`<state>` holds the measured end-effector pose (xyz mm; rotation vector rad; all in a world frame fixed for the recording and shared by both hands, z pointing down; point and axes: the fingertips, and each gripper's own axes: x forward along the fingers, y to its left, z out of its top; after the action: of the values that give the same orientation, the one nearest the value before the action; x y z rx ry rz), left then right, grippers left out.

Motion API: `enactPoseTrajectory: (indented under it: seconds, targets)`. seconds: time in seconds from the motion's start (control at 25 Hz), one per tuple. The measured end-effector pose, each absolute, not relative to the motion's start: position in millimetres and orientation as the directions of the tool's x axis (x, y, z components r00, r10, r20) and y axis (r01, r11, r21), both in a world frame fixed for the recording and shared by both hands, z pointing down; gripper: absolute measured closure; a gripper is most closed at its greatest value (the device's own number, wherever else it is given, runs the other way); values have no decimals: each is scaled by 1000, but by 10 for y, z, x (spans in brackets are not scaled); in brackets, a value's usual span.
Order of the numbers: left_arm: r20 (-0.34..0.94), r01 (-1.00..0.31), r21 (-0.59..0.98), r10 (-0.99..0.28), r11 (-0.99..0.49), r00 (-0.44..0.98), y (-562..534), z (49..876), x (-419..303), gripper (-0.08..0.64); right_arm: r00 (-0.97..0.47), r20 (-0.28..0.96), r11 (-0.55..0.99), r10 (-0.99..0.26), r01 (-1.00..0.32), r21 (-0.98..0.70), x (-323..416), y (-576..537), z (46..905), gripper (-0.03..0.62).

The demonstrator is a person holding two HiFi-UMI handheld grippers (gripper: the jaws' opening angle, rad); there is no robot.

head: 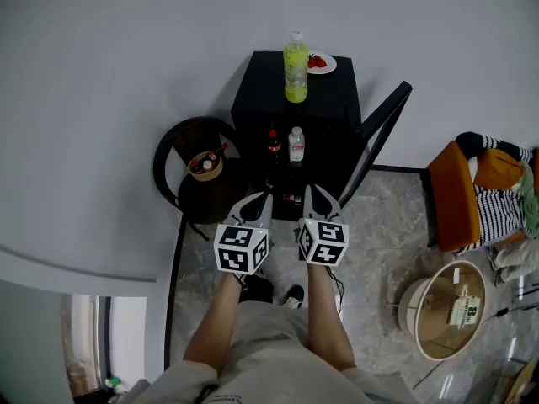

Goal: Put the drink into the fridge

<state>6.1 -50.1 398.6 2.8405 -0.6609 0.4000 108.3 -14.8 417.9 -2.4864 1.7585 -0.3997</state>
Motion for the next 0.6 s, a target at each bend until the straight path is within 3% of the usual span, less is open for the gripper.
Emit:
enactPoseTrajectory:
  seconds: [0.6]
  targets:
    - [306, -402, 98, -357, -910, 883, -308, 3905, 264, 552, 339, 118, -359, -933, -884, -299, 1460, 240, 3949, 586]
